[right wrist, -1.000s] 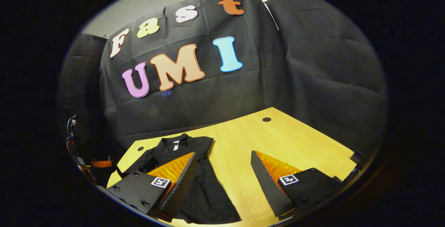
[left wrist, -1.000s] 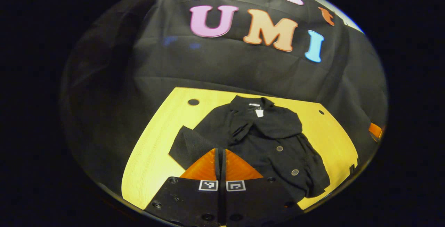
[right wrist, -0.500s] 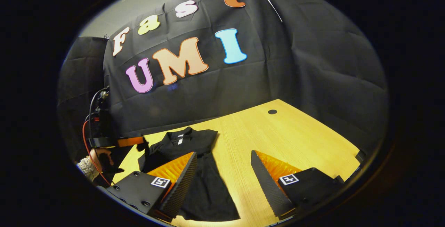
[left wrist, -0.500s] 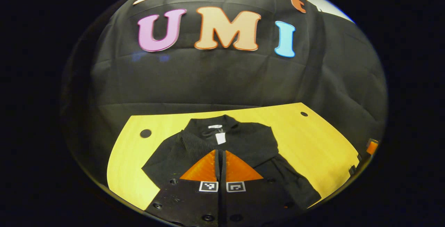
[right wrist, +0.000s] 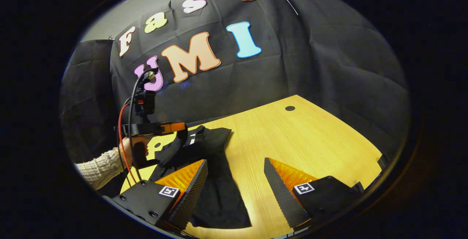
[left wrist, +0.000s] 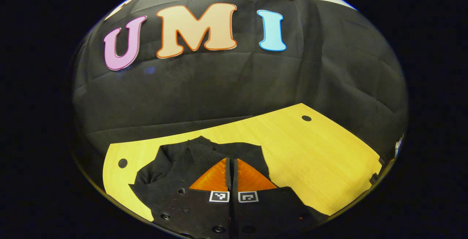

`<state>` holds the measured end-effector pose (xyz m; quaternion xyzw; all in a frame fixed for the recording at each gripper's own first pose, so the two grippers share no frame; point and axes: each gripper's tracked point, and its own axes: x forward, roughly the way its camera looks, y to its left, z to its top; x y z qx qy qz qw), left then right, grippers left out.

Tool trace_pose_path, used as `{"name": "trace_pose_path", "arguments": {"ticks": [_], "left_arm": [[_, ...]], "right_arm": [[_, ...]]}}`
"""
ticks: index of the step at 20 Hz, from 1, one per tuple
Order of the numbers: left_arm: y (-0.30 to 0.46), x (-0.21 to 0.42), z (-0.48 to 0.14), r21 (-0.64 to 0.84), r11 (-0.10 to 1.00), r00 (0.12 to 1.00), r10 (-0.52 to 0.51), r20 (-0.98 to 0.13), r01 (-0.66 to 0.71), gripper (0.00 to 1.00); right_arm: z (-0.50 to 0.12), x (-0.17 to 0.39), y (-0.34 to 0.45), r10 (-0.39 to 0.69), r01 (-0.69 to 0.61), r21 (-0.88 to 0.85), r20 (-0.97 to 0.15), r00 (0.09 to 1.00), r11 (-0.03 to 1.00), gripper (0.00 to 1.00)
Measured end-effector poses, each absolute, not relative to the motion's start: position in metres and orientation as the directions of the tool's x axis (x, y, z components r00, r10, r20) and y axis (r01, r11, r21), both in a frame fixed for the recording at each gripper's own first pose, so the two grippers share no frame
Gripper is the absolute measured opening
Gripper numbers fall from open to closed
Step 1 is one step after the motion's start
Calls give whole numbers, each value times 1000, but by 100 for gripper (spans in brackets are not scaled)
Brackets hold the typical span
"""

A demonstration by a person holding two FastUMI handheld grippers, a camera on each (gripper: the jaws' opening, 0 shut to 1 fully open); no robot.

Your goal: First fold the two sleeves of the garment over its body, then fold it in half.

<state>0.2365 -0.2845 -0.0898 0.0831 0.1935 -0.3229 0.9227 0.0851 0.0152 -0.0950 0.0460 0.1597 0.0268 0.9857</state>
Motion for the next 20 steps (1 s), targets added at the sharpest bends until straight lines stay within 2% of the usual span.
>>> {"name": "trace_pose_path", "arguments": {"ticks": [4,9,12,13,17,20], "left_arm": [[-322,237,-109,32,754,684,-576,-448,657,0],[-345,242,-136,14,779,683,-541,-491,627,0],[-352,247,-136,9,793,701,-534,-472,610,10],[-352,245,-136,14,797,707,-527,-472,603,17],[-351,243,-135,35,816,734,-499,-462,577,91],[-334,239,-124,83,838,778,-457,-432,539,94]], "right_arm": [[-93,84,-2,62,-30,104,-321,945,994,98],[-100,82,-1,73,-38,104,-358,931,994,98],[-99,82,-2,73,-38,104,-365,928,994,98],[-101,81,-3,74,-36,109,-366,928,993,98],[-101,81,-2,77,-34,120,-367,927,992,98],[-102,80,-1,84,-43,117,-369,926,992,98]]}}
